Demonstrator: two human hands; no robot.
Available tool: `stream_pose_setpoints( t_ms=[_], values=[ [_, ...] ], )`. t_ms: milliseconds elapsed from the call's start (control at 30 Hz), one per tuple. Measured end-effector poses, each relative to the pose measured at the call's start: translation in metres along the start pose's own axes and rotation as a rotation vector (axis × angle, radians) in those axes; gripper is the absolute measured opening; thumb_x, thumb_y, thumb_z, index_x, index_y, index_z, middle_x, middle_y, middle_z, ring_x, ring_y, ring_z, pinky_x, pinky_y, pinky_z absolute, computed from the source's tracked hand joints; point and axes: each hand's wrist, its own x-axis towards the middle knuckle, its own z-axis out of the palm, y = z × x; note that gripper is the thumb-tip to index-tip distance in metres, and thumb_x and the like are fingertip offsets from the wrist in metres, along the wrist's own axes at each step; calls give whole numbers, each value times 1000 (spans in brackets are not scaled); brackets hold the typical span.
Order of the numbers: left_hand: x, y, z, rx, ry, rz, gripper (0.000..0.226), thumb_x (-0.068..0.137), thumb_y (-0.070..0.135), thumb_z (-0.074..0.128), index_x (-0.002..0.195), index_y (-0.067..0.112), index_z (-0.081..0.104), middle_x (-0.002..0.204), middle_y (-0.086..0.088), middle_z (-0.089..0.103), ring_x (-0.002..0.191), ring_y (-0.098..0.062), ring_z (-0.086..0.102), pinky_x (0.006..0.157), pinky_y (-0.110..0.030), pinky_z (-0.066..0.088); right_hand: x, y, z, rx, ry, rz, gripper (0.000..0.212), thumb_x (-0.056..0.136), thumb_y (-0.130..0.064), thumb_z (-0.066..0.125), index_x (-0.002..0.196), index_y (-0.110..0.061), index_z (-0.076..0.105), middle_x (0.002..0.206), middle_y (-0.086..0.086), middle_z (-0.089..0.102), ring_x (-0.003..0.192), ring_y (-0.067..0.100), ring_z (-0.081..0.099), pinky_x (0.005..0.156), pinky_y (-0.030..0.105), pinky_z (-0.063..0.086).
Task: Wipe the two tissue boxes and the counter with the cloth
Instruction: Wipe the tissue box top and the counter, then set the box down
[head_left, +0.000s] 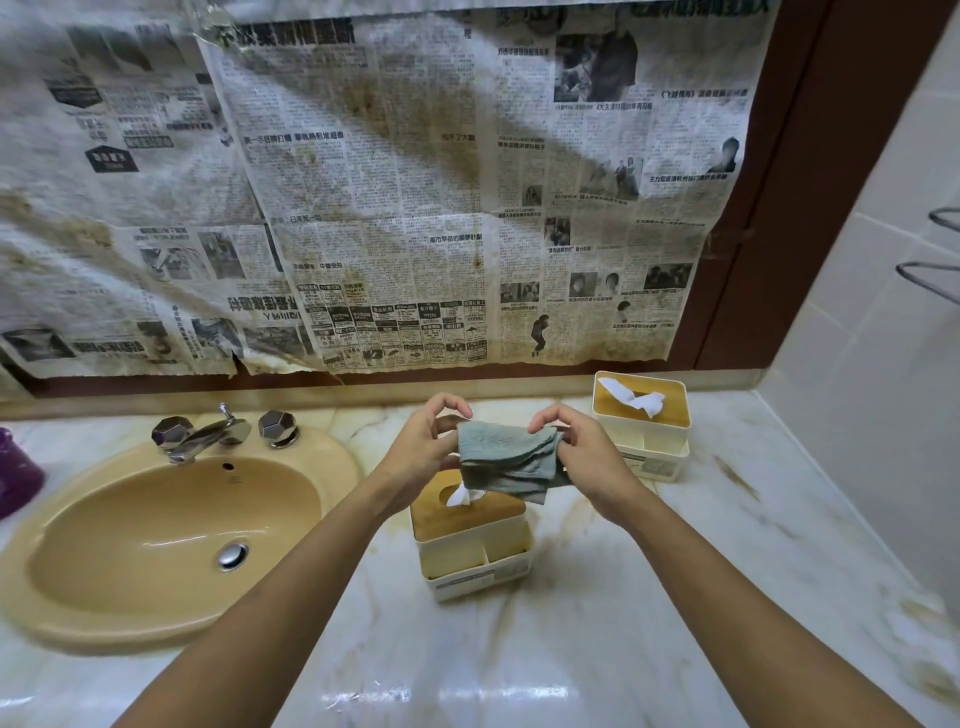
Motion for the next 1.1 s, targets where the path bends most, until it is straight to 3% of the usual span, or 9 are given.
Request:
stream_pose_setpoints(
  t_ms=[133,233,400,533,633,700,767,900,1100],
  values=[
    [-1,5,-6,-38,1,-8,13,90,-3,63,94,10,64,98,-14,68,94,-26,65,84,-37,58,-3,-3,-7,124,-84,16,48,92,18,32,71,-14,61,91,10,68,80,26,67,60,31,55],
    [-5,11,-11,-78,-38,-16,9,89,-1,63,91,7,65,107,-16,71,102,-29,67,90,-43,57,-3,-5,-13,129,-153,-7,51,85,25,34,60,-9,63,106,5,72,95,23,68,66,27,56],
    [-6,12,-12,-169,-174,-115,13,98,5,51,92,12,60,115,-20,62,106,-34,64,89,-51,51,-2,-6,-17,109,-227,-31,50,82,25,37,56,-9,64,110,-1,74,101,16,68,73,31,53],
    [-4,5,-8,-131,-161,-186,15,96,19,57,109,17,65,117,-14,58,109,-32,63,97,-53,48,-3,-3,-13,174,-255,47,43,85,20,37,71,-3,71,106,5,74,90,18,69,73,26,55],
    [-7,-1,-9,-11,-151,-154,38,84,6,74,119,16,60,106,-14,58,98,-24,64,90,-42,56,-3,0,-10,283,-229,135,38,87,7,36,94,-3,72,100,12,69,89,26,60,76,34,50],
    [-8,-2,-8,33,-108,-115,40,79,2,78,114,15,64,100,-13,60,93,-22,64,83,-37,57,-4,5,-8,314,-244,180,28,94,-14,51,118,-14,64,107,13,66,91,28,61,77,37,48],
    [-8,-3,-7,40,-81,-67,32,78,2,79,105,13,67,98,-11,63,90,-20,64,79,-35,57,-7,11,-5,145,-276,178,44,85,-22,74,126,-23,58,109,12,67,94,26,67,75,32,53],
    [-10,-6,-12,105,-95,-19,24,78,4,79,98,9,68,92,-5,68,83,-19,67,70,-32,57,-14,17,9,-9,-259,55,31,73,-9,83,101,-8,71,89,8,72,80,14,67,67,23,54],
    [-16,-34,-37,287,-180,-65,25,78,15,82,98,8,69,88,-4,70,80,-14,65,71,-28,55,-21,31,32,-152,-85,-152,16,76,-8,78,90,-15,73,83,3,72,75,7,63,66,24,52]
  ],
)
